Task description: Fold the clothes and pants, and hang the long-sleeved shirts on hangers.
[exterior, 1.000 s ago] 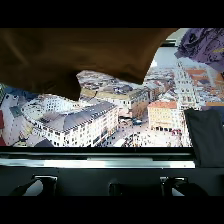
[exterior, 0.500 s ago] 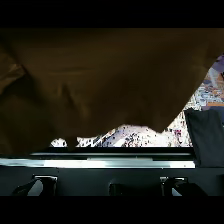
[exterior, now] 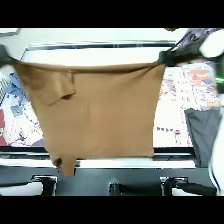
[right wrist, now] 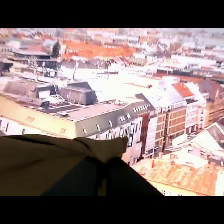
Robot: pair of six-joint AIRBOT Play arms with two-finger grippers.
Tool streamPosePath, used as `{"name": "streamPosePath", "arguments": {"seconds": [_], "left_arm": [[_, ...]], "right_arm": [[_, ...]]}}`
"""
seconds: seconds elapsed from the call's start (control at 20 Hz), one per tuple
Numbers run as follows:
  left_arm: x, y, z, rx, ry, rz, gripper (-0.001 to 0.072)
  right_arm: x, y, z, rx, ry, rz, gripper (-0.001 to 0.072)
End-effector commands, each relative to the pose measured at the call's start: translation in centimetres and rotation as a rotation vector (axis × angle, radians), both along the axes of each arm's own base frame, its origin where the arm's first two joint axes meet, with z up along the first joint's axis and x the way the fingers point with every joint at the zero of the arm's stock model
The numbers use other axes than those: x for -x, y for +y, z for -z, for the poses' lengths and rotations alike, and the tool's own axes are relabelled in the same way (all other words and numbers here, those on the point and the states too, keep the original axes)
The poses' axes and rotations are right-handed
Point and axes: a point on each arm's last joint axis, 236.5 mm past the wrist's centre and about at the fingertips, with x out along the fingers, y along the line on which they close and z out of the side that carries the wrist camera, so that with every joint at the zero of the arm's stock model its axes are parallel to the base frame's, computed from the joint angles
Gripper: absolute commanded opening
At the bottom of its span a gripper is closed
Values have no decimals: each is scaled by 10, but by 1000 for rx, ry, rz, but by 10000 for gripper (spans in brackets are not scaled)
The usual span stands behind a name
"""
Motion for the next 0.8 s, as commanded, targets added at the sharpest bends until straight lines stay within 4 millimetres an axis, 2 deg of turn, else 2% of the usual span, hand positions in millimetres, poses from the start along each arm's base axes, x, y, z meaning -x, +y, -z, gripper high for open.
{"name": "streamPosePath", "arguments": {"seconds": [0.0,0.05,0.1,0.15,0.25,0.35,0.45,0.55,0.75], "left_arm": [[-67,-21,149,52,184,37,15],[-78,-25,179,72,203,33,15],[-89,-28,201,91,206,25,14],[-97,-26,215,92,196,14,14],[-111,-22,224,75,153,10,15],[-114,-19,222,52,131,30,15],[-103,-17,224,52,179,46,15],[-82,-15,232,66,267,60,15],[-32,-12,247,92,482,103,15]], "right_arm": [[-57,-1,101,10,74,54,29],[-68,-2,116,11,73,74,29],[-76,-2,129,2,74,90,29],[-80,-1,137,-2,75,95,29],[-85,-1,145,-3,75,94,29],[-82,-1,148,1,92,94,29],[-70,-3,157,13,153,95,29],[-55,-5,167,27,228,96,29],[-25,-9,185,55,374,96,29]]}}
